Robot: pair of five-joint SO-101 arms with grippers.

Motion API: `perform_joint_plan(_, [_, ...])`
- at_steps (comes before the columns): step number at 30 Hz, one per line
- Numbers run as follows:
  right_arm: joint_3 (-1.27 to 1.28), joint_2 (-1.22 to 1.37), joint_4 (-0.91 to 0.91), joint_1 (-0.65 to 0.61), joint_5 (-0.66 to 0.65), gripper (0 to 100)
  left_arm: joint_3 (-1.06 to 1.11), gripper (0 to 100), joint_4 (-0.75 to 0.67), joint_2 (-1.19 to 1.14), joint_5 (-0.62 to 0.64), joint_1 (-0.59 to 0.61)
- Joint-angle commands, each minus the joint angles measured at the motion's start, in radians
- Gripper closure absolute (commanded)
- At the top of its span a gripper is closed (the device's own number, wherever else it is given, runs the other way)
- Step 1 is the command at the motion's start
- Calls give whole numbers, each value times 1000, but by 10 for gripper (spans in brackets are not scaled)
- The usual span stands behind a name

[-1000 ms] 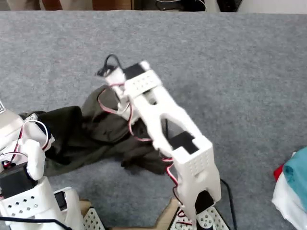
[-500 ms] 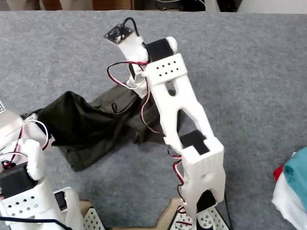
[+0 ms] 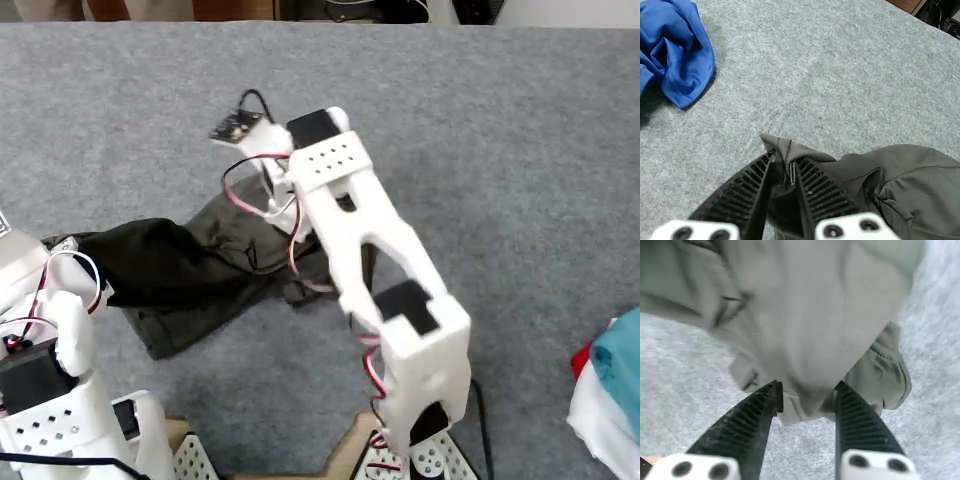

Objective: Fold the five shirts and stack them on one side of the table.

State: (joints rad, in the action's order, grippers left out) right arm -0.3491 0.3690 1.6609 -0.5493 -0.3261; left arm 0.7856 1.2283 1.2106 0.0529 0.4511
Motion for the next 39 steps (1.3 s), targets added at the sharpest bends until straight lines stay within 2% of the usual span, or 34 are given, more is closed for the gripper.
perform_joint_plan(1, [13,-101,-8,-58,-11,818,-3,981,5,8,-3,8])
perform_joint_plan(10, [51,-21,-64,-36,-8,828,-3,981,6,8,-3,9])
perform_joint_plan(15, [44,-19,-58,-36,-9,950,-3,981,6,8,-3,9])
perform_joint_plan(20, [48,-19,-57,-31,-3,950,-3,981,6,8,-3,9])
perform_joint_plan(24, [44,-19,-29,4,-3,954,-6,981,34,8,-3,9])
perform_joint_plan(26, [42,-19,-20,25,-6,992,-3,981,52,8,-3,9])
perform_joint_plan(32, [41,-25,-8,90,-9,994,-5,981,57,8,-3,8])
perform_joint_plan(39, [41,-168,-8,93,-5,994,-3,981,55,8,-3,8])
